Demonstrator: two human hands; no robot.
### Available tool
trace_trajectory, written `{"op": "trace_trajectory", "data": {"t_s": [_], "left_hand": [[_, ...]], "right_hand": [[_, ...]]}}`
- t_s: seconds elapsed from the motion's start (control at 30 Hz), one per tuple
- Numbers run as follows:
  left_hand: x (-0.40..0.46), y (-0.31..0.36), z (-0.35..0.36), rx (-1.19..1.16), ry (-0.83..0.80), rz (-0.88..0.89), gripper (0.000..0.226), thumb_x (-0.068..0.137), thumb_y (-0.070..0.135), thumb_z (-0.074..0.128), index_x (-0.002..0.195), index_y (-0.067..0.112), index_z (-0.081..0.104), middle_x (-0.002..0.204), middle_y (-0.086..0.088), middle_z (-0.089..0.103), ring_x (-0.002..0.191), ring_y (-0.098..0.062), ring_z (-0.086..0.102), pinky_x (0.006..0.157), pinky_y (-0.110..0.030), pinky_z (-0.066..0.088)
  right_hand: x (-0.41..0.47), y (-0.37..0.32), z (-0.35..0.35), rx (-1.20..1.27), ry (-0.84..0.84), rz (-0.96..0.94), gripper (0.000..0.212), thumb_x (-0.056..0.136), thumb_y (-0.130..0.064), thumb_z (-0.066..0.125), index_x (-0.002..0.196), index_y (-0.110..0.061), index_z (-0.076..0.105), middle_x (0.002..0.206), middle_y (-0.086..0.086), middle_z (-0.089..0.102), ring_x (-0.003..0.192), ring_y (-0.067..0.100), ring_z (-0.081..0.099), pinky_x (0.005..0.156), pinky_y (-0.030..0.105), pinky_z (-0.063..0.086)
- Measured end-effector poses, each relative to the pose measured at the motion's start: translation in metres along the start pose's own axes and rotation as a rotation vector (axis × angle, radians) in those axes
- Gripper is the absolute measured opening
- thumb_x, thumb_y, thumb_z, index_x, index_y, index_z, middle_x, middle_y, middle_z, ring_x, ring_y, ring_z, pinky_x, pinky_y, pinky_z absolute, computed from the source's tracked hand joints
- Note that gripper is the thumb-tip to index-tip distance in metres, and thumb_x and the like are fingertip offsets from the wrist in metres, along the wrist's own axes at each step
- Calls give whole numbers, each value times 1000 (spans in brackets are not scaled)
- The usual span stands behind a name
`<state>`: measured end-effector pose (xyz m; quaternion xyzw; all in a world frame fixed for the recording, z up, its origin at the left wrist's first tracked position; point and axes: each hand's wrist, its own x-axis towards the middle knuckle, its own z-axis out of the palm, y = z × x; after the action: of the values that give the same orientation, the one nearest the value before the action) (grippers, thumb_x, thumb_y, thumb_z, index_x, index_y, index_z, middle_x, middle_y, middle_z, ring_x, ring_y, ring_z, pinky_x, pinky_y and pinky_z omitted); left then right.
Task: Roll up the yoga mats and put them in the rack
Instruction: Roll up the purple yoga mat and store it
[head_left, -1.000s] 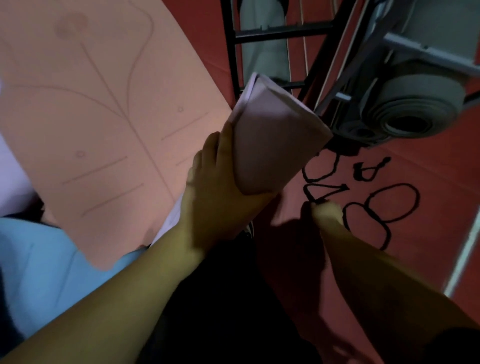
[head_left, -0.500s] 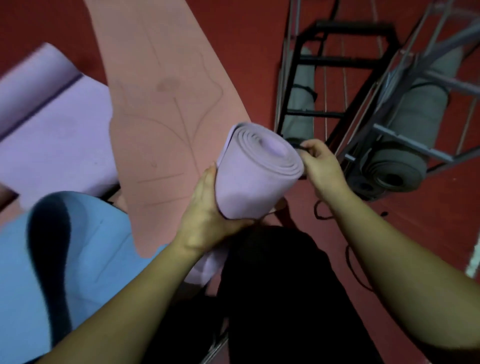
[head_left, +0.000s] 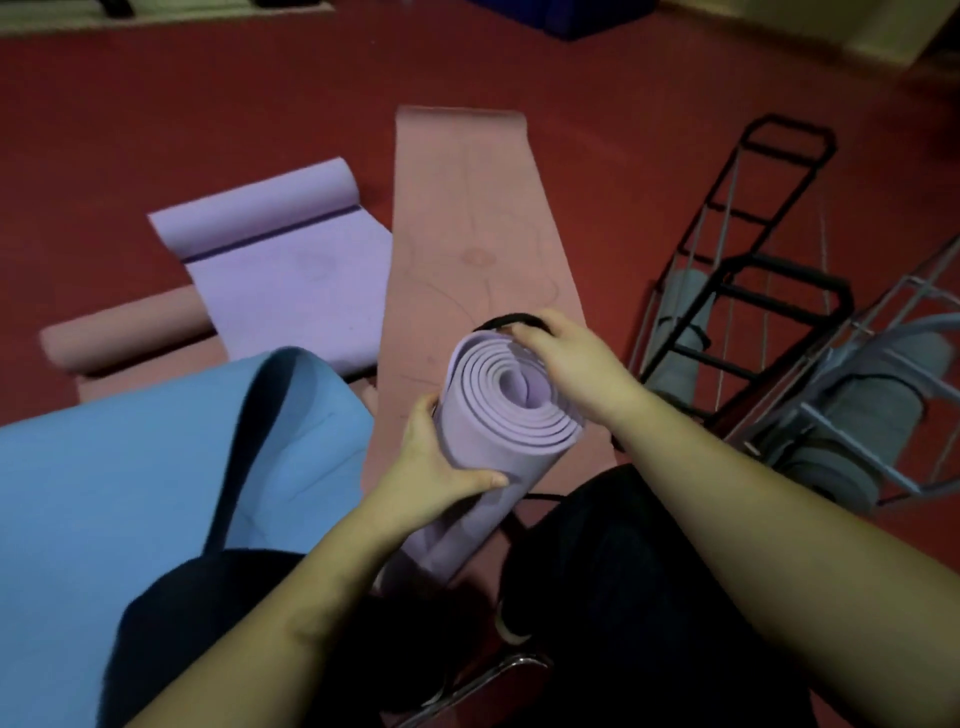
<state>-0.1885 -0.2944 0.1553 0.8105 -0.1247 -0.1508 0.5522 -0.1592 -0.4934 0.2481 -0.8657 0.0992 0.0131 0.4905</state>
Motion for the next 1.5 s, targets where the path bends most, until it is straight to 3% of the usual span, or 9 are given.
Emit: {"op": "trace_trajectory", "data": {"t_s": [0.13,0.27,0.4,0.57,0.7,0.83,1.1,1.2,1.5], "left_hand": [[-27,11,-41,87,95,112,132,46,45,93,142,57,3,146,32,20,139,0,27,111,-22,31],[-54,11,-64,124,114,40,149,53,40,96,156,31,-12,158,16,10,148,-8,17,117,-33,29],[-73,10,-73,61,164,29,148,44,56,90,155,35,-5,157,16,15,145,-4,23,114,-32,32],[-81,9,-78,86,91,45,139,57,36,96,156,29,-1,148,16,16,135,5,23,114,-26,29],[-86,10,-88,206,93,58,143,57,42,93,148,37,-18,162,12,-15,151,-5,0,118,-30,24],[-88,16,-100,413,87,154,147,51,62,87,139,45,-30,155,20,-36,151,-4,0,105,-27,37],[-89,25,-107,472,41,193,143,56,54,91,158,25,-4,164,14,6,145,-5,24,108,-22,34],[-87,29,-106,478,35,235,131,58,53,91,157,23,10,157,24,8,138,8,22,103,-17,32],[-71,22,-117,459,84,208,109,61,46,91,149,24,30,142,34,15,116,25,23,94,-17,32]], "right_hand": [[-16,-39,43,-72,-50,-81,23,100,-34,51,102,-14,62,94,-2,64,91,17,57,72,23,41],[-27,-62,68,-96,-88,-152,21,99,-33,52,102,-16,64,103,0,67,99,19,61,89,38,45],[-34,-75,78,-209,-146,-246,20,100,-33,50,101,-19,63,98,-2,67,94,19,60,82,35,44],[-39,-66,88,-449,-230,-355,20,98,-19,46,105,-11,63,106,7,63,98,27,57,84,40,46],[-43,-69,91,-429,-270,-370,30,88,-22,41,100,-10,66,102,6,64,94,24,57,85,42,47],[-43,-71,90,-416,-320,-382,33,91,-11,48,113,-12,71,130,-3,62,119,15,54,103,29,40],[-41,-89,71,-548,-625,-415,26,88,-7,53,81,-21,74,148,-14,46,131,5,43,104,21,31],[-39,-85,64,-479,-599,-407,34,87,-7,56,73,-37,66,141,-17,52,123,2,47,100,21,34],[-52,-16,18,-294,-250,-195,27,85,-4,53,71,-24,66,76,0,67,68,6,54,65,17,40]]}}
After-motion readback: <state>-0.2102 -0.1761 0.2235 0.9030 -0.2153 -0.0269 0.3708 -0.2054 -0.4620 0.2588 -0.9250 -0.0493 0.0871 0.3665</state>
